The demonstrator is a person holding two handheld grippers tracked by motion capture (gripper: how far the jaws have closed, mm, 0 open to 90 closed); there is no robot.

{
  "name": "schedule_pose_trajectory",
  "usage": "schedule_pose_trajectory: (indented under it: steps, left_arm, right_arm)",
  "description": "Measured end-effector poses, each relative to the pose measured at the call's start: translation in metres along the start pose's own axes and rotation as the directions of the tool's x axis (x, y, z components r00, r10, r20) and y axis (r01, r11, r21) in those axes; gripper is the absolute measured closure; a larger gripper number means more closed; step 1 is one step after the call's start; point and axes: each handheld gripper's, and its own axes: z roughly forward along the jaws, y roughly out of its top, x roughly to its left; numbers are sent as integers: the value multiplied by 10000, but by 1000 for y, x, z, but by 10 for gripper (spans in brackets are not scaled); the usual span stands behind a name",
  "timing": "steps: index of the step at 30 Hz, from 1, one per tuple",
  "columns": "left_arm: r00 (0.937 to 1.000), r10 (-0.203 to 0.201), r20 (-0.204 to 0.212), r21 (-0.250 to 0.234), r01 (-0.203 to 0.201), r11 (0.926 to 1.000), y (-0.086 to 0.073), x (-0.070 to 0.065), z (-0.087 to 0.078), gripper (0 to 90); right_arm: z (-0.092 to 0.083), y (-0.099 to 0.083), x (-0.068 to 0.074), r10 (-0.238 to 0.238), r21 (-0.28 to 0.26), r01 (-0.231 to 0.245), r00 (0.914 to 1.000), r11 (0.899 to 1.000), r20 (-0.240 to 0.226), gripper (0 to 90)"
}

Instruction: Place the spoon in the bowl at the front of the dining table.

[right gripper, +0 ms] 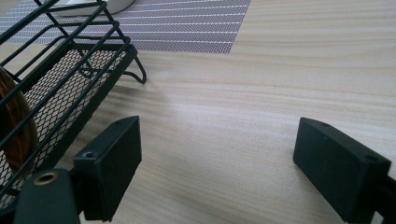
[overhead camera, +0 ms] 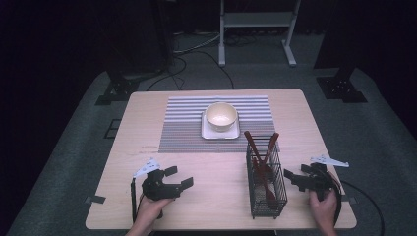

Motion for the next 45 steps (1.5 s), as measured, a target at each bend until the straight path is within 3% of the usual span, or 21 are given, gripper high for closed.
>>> schedule_pose_trajectory:
  steps: [15, 23, 31, 35, 40, 45]
  left_arm:
    - [9986, 373, 386, -49, -372, 9993, 2, -16, 5, 30]
    - [9938, 544, 965, -32, -543, 9985, 6, -31, 10, 37]
    - [9811, 838, 1744, -104, -833, 9965, 18, -52, 20, 50]
    - [9770, 953, 1910, -131, -946, 9954, 22, -58, 25, 50]
    - [9664, 966, 2381, -162, -955, 9953, 34, -74, 38, 58]
    - [9544, 1231, 2718, -192, -1225, 9923, 48, -92, 49, 61]
  right_arm:
    - [0, 0, 0, 28, 5, -28, 10000, 10000, 27, 141]
    - [0, 0, 0, -12, -4, 12, 10000, 10000, 65, 141]
    - [0, 0, 1, -47, 12, 47, 9999, 10000, 110, 141]
    - [0, 0, 1, -43, 13, 43, 9999, 10000, 101, 141]
    - [0, 0, 1, -48, 14, 47, 9999, 10000, 103, 140]
    - [0, 0, 1, -54, 12, 54, 9999, 10000, 91, 140]
